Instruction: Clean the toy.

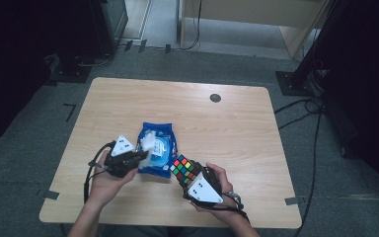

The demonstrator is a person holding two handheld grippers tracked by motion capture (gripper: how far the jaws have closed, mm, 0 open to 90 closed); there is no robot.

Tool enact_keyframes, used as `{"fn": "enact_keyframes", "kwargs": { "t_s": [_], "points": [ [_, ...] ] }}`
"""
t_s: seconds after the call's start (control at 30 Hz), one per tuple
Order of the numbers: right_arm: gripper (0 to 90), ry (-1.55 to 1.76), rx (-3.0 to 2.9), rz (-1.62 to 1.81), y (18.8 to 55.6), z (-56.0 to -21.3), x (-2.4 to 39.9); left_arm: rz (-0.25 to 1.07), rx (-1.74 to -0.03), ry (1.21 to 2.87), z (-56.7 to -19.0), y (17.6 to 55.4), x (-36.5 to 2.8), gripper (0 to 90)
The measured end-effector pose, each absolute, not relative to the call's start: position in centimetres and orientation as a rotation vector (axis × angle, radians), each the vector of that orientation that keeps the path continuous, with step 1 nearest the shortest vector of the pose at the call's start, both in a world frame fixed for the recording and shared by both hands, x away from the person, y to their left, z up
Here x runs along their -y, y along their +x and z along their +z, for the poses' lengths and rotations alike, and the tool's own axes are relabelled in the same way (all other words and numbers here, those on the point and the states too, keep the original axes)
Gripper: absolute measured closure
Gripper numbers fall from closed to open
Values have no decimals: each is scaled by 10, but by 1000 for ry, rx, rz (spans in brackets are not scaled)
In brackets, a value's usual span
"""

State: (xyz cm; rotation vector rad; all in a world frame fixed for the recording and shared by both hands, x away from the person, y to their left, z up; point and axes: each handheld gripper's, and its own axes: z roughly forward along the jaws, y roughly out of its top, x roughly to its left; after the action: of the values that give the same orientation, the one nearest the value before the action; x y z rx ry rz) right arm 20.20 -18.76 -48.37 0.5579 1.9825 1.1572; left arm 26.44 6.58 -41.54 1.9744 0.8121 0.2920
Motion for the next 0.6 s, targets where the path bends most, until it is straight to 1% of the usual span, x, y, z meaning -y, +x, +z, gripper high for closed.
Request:
{"fn": "enact_keyframes", "kwargs": {
  "t_s": [0.1, 0.17, 0.23, 0.3, 0.4, 0.43, 0.5, 0.57, 0.6],
  "points": [
    [343, 557, -1986, 1155, 202, -484, 187, 210, -625, 1921, -399, 243, -44, 889],
    [343, 561, -1987, 1156, 202, -484, 187, 148, -547, 1913, -396, 233, -31, 889],
    [343, 567, -1988, 1165, 202, -484, 187, 151, -513, 1917, -400, 226, -17, 888],
    [343, 564, -1986, 1169, 201, -483, 187, 156, -542, 1926, -406, 227, -9, 887],
    [343, 548, -1990, 1164, 198, -482, 185, 82, -592, 1901, -415, 234, -10, 886],
    [344, 540, -1984, 1151, 198, -483, 185, 81, -599, 1897, -416, 236, -12, 885],
    [343, 535, -1987, 1153, 198, -484, 185, 142, -640, 1909, -417, 238, -15, 885],
    [344, 526, -1985, 1162, 198, -483, 185, 122, -670, 1903, -419, 244, -20, 885],
    [343, 522, -1985, 1161, 198, -483, 184, 134, -695, 1908, -420, 247, -23, 885]
  ]
}}
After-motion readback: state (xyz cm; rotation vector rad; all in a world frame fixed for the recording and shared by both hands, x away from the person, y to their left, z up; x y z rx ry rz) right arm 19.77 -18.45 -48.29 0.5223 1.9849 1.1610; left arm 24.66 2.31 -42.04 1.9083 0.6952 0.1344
